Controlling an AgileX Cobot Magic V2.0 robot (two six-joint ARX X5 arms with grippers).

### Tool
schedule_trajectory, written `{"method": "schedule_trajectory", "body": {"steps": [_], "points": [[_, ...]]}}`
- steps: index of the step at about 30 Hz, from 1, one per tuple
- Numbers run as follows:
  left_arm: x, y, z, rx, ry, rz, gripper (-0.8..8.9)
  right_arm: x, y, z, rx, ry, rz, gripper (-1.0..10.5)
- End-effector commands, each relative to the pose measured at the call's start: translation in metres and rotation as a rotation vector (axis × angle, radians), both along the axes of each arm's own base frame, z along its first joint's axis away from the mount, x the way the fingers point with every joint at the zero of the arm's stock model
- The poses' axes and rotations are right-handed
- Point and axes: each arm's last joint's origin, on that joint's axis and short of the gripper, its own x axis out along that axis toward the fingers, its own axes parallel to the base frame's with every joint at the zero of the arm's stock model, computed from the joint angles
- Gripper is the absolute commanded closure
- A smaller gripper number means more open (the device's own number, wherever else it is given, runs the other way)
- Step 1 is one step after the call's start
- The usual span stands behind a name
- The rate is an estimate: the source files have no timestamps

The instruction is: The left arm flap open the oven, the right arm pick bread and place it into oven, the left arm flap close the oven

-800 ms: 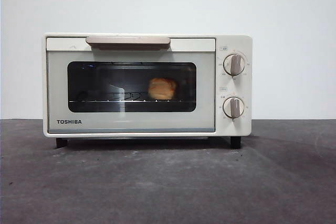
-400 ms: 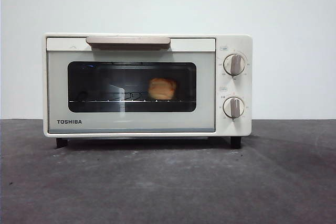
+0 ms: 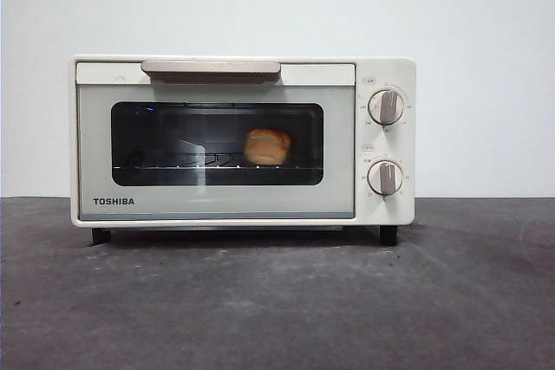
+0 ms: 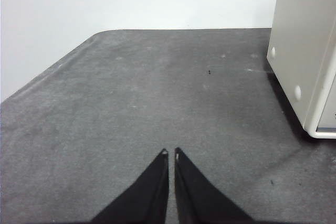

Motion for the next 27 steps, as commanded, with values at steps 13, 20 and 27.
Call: {"method": "schedule_trajectory", "body": {"steps": [13, 20, 27], "points": [[0.001, 0.000, -0.006, 0.002, 0.009, 0.005, 7.85, -0.031, -0.077, -0.071, 0.035, -0.439, -0.285, 9.4], [0.001, 0.000, -0.006, 0.002, 0.009, 0.005, 7.85, -0.036, -0.087, -0.111, 0.026, -0.511, -0.390, 9.4], [0.001, 0.000, -0.006, 0.002, 0.009, 0.005, 7.85, -0.031, -0.089, -0.148, 0.015, -0.490, -0.442, 9.4]]}}
